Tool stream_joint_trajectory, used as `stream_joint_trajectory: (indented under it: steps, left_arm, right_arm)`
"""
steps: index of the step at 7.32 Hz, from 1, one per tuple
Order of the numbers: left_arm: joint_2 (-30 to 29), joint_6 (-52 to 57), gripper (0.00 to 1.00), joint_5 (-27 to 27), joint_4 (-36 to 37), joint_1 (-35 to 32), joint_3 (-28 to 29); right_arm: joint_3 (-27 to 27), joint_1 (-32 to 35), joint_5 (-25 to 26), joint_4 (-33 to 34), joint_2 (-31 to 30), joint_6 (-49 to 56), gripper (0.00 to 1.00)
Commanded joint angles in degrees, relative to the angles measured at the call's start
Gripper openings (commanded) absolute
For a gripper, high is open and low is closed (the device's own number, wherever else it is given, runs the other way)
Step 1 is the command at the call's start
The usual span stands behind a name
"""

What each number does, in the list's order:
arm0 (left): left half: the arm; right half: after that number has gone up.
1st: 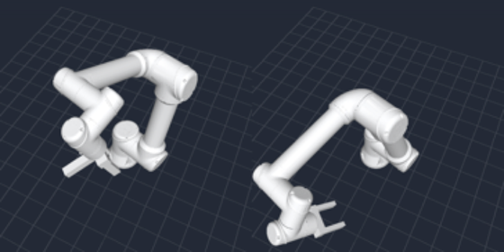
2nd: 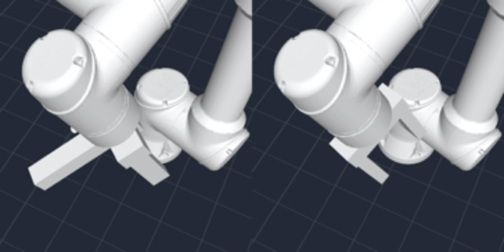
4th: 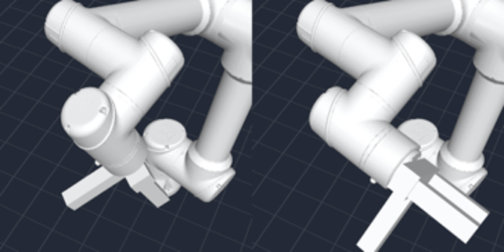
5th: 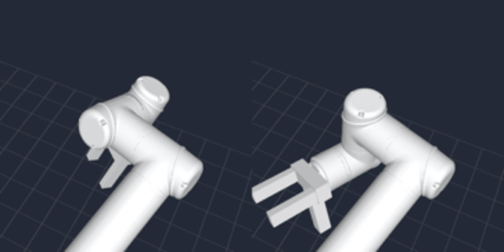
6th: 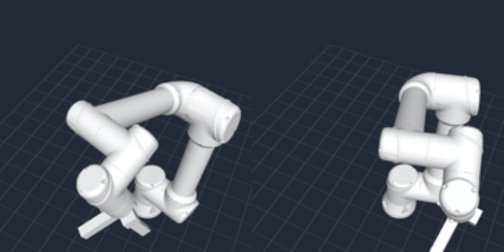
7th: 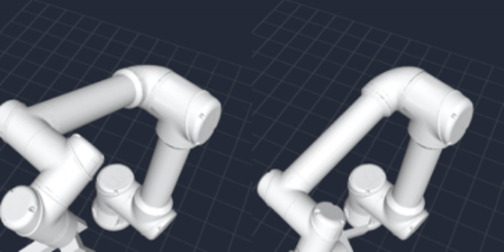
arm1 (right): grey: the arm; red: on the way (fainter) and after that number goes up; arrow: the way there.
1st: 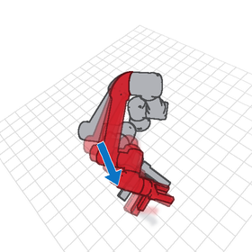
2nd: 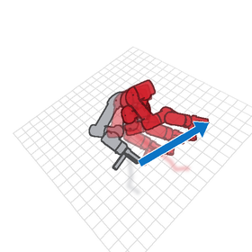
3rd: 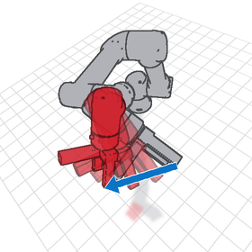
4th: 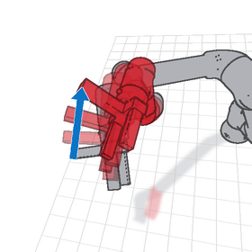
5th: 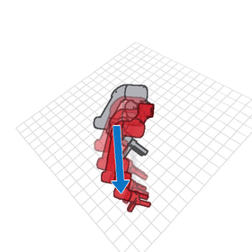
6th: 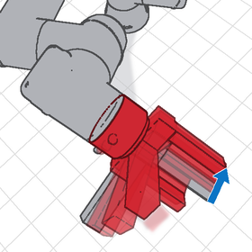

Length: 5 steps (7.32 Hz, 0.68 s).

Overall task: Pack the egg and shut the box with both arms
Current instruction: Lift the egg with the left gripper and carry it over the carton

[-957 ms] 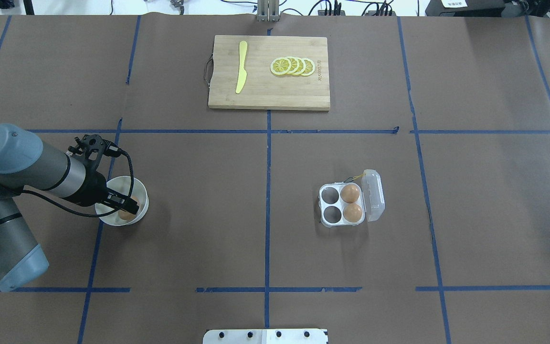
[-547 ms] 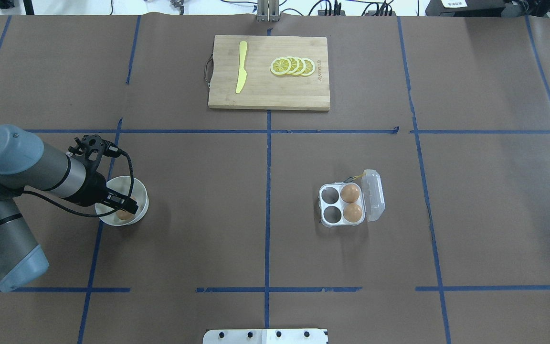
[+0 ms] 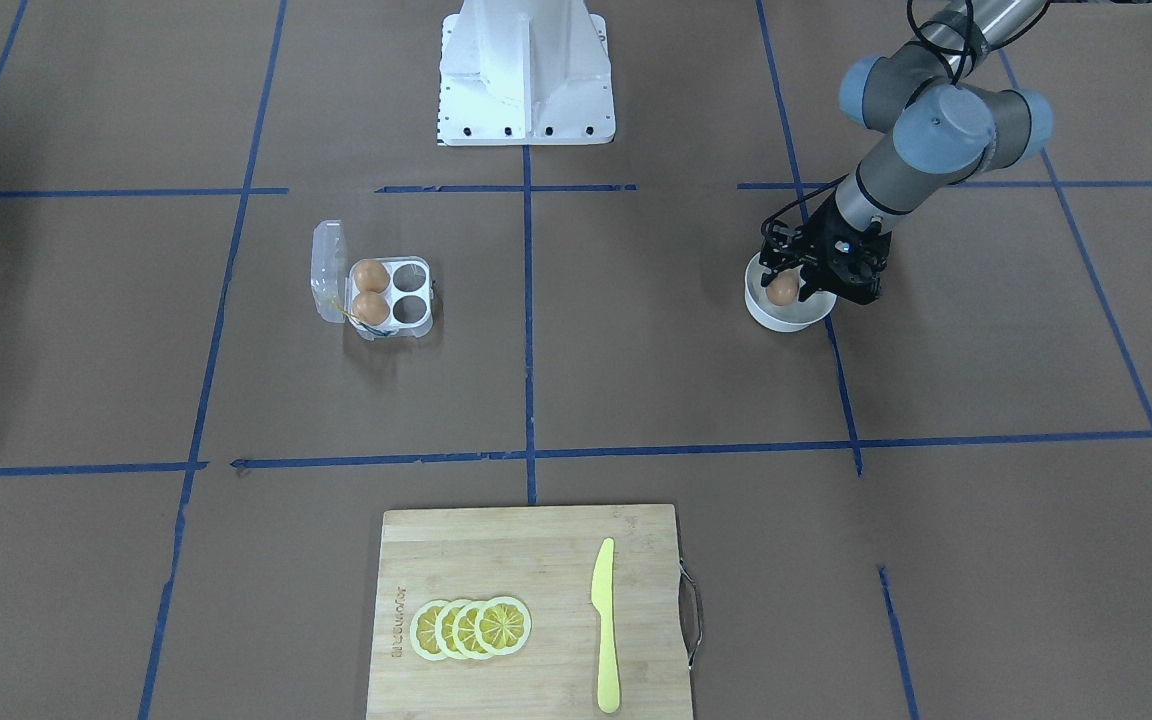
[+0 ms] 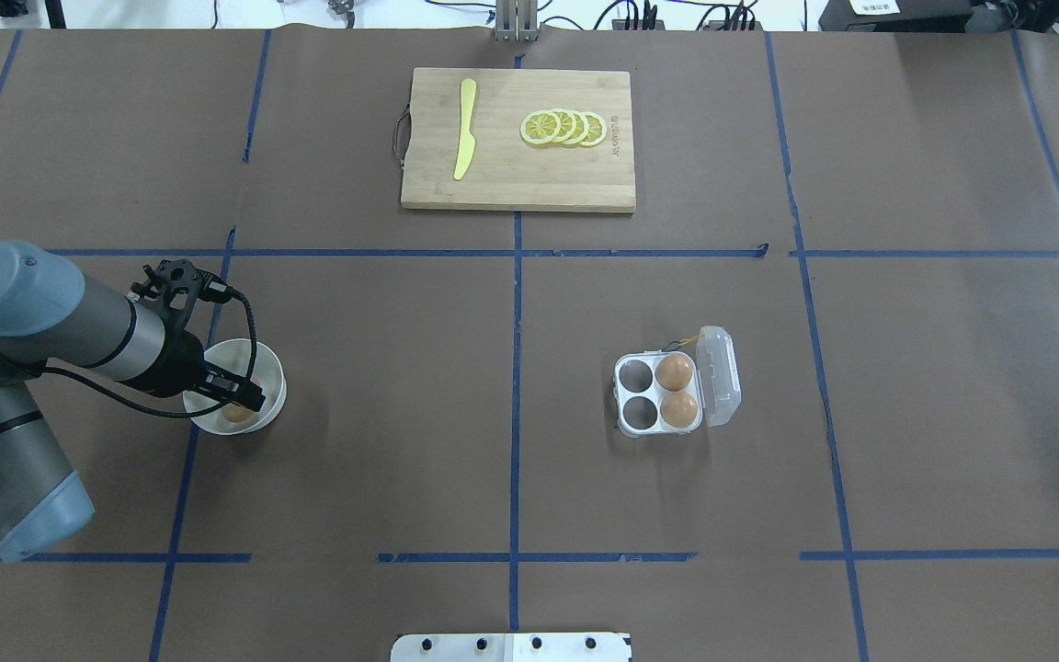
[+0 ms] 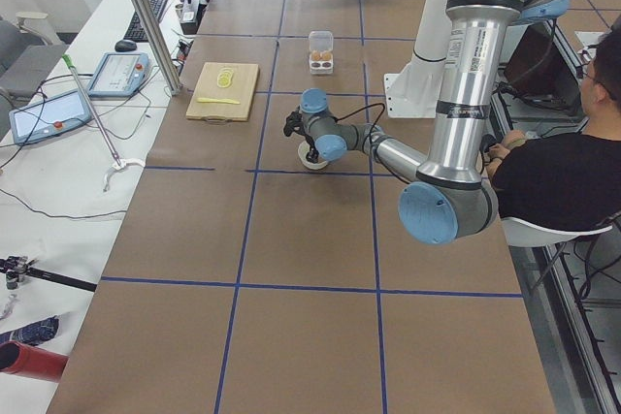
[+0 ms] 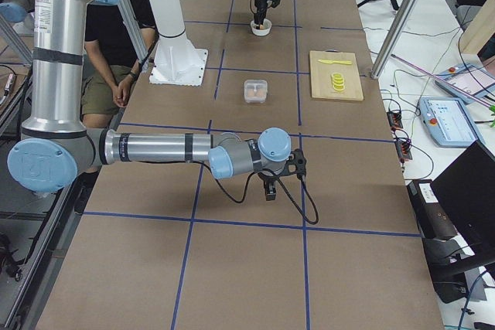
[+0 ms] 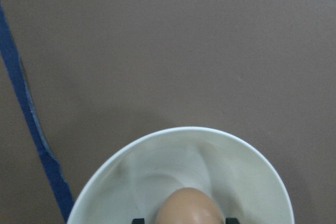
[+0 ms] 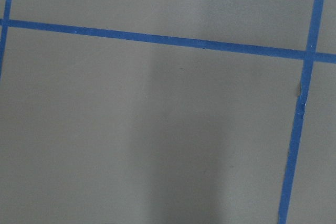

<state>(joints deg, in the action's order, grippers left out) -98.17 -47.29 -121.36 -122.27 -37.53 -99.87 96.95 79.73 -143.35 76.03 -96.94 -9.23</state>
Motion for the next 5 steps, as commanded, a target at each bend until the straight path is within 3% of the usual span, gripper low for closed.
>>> stream_joint_trajectory:
  steps: [1, 2, 4, 5]
  left_arm:
    - [0.00, 0.00, 0.61, 0.16, -0.07, 0.00, 0.37]
    - [0.00, 0.00, 0.52, 0.42, -0.07, 0.00, 0.20]
    - [0.09, 0.00, 0.04, 0.51, 0.02, -0.17, 0.02]
    - [1.05, 0.00, 0.00, 0.51, 0.02, -0.79, -0.85]
  right_arm:
    - [0.08, -0.01, 0.00, -0.09, 0.00, 0.00, 1.00]
    - [0.08, -0.01, 0.00, -0.09, 0.00, 0.00, 1.00]
    - [0.51, -0.01, 0.00, -0.18, 0.00, -0.09, 1.00]
    - [0.61, -0.01, 0.00, -0.18, 0.00, -0.09, 1.00]
